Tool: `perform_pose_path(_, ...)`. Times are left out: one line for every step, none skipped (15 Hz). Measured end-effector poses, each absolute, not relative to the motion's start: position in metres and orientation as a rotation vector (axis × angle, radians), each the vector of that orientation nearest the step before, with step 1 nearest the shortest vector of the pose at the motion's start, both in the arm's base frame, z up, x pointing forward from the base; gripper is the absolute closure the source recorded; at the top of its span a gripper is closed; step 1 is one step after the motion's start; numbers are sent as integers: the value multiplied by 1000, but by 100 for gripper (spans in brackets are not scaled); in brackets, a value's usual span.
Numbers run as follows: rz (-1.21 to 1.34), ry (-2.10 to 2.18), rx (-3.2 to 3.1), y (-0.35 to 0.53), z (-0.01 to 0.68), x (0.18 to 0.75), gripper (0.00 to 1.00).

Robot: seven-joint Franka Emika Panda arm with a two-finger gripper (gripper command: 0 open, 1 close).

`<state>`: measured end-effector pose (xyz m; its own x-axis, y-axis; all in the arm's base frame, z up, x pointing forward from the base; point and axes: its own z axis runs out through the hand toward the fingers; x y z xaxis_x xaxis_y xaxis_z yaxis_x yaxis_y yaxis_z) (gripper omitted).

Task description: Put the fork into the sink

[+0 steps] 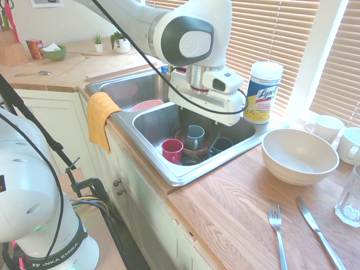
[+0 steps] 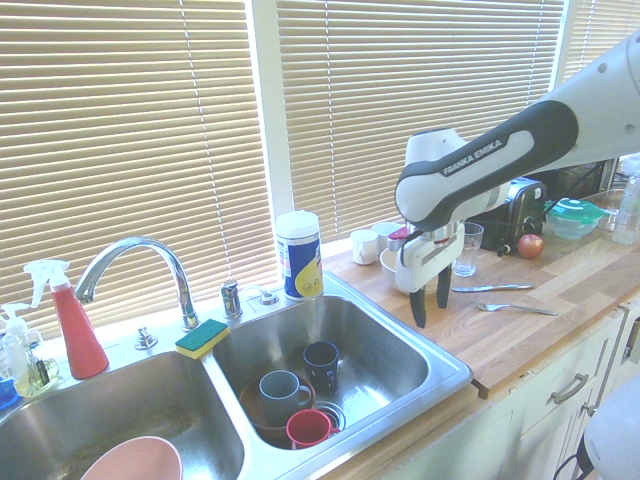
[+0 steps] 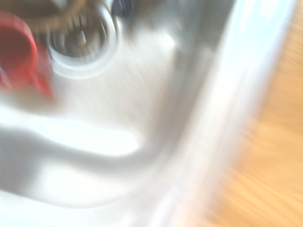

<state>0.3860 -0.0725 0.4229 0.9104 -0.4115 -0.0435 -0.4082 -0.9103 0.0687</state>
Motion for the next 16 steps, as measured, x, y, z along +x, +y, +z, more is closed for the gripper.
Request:
perform_pose_path(-85,-555,3019,-100,430,380,0)
perform_pose_path(-85,-461,3013,-126,430,374,0)
perform_pose_path(-82,-370,3002,-154,425,369,0)
perform_pose_path(-67,-283,2990,-179,418,367,0)
perform_pose_path(-49,-219,2981,-203,410,364,0)
perform_pose_path(-36,-186,2978,-219,401,364,0)
perform_pose_path(-32,-179,2980,-229,392,365,0)
perform_pose_path(-31,-186,2983,-238,383,366,0)
perform_pose_path(-23,-202,2991,-245,375,369,0)
perform_pose_path(-14,-221,2998,-249,368,373,0)
perform_pose_path(-6,-238,3005,-253,361,378,0)
perform_pose_path(-5,-248,3011,-257,354,383,0)
perform_pose_path(-9,-253,3014,-260,349,386,0)
perform_pose_path(-18,-258,3016,-264,344,389,100)
perform_pose_path(-29,-264,3017,-268,341,390,100)
perform_pose_path(-38,-277,3021,-272,338,390,100)
